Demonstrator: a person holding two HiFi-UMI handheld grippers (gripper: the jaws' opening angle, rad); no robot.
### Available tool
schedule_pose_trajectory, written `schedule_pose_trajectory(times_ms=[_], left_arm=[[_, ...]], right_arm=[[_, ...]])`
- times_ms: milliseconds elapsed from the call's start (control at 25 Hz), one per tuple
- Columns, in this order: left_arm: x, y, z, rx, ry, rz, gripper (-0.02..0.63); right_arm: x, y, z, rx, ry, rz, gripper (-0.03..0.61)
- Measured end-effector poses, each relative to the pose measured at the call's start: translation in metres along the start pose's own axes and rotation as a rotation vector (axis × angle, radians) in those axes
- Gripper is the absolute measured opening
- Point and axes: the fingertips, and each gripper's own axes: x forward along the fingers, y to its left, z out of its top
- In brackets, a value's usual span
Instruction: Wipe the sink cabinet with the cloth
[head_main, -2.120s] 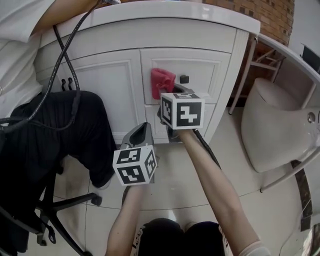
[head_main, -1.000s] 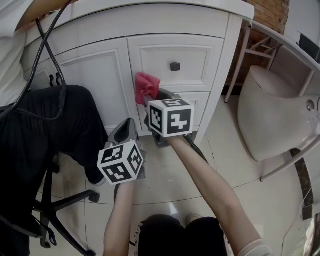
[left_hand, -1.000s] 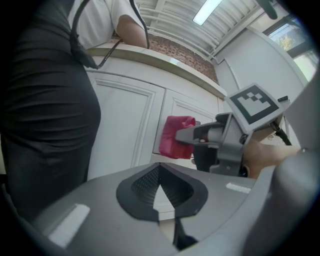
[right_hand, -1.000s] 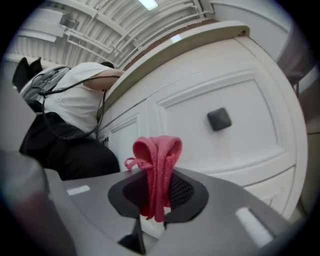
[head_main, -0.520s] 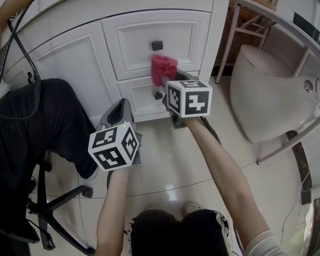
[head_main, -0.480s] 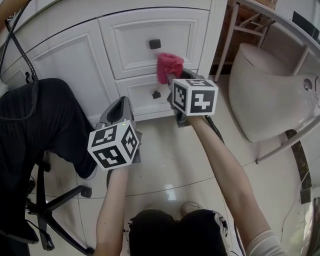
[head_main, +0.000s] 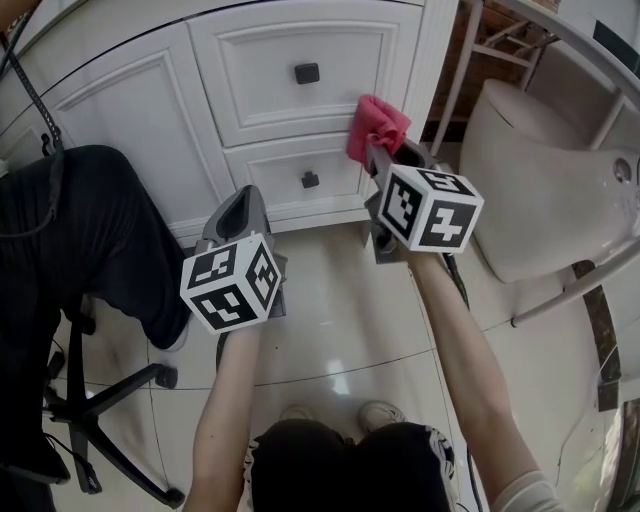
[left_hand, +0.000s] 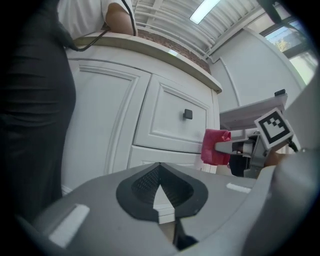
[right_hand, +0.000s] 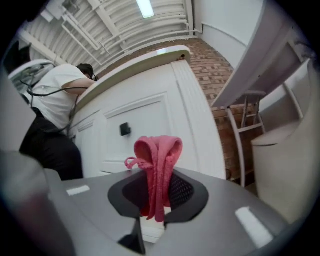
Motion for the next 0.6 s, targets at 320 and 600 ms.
schedule_pose_trajectory(times_ms=[320,600], left_arm=[[-0.020,0.060,-0.038,-0.002,0.051,0.124,0.015],[-0.021,0.075,-0.047,-0.021,0.064,0.141,0.015]], right_arm=[[0.061,0.196,-0.104,-0.094,0.196,0.403,0.058],[0.067,0.119,-0.095,-0.077,0.168,0.234,0.060]])
